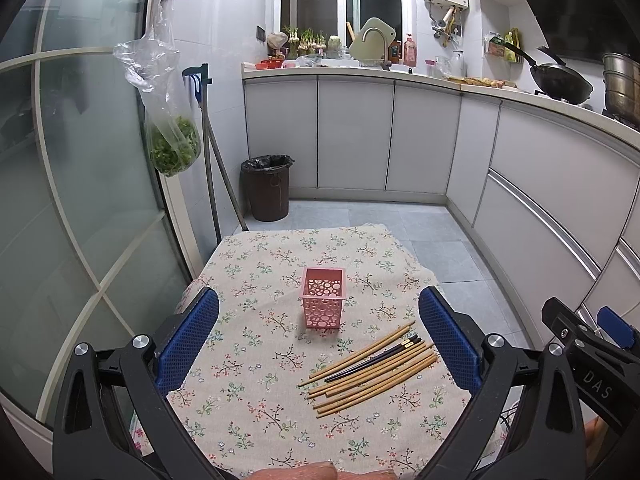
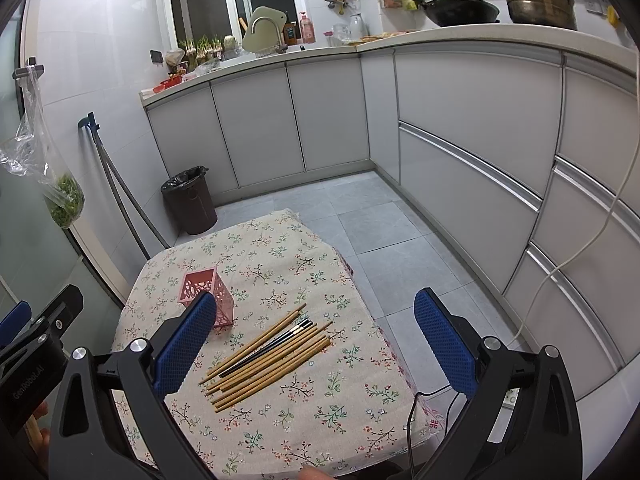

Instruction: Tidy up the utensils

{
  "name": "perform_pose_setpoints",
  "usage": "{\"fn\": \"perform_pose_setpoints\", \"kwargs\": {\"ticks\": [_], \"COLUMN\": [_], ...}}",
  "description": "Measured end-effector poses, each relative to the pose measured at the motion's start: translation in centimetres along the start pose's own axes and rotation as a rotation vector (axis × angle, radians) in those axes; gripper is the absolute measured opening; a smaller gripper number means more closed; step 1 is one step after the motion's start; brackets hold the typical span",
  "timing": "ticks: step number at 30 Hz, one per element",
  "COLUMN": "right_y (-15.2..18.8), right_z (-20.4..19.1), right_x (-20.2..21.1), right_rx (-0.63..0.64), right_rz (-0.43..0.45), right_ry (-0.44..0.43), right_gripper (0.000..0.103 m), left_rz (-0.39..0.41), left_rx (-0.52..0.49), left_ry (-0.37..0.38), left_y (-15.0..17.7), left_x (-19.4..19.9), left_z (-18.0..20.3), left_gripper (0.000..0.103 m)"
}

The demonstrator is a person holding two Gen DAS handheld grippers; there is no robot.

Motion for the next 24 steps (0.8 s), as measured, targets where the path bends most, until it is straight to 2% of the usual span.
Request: {"fn": "perform_pose_setpoints", "kwargs": {"ticks": [24], "right_y": [-0.1], "right_z": [0.0], "right_x": [-1.2], "right_rx": [0.0], "right_rz": [-0.025], "right_ry": [-0.007], "right_gripper": [0.096], "left_rz": [-0.018], "left_rx": [-0.018], "left_ry": [-0.008], "left_y": [0.2], "left_x": [-1.1], "left_z": [0.2], "left_gripper": [0.096]}}
Point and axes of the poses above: each gripper's, at about its wrist camera, not at the fingertips, and x roughly against the way its jaws point, z to its right, y to its underside, the point moved 1 cm from there along -x, roughly the way its jaws point, and after that the axes turned 1 degree about -x, right-handed, at the moved point
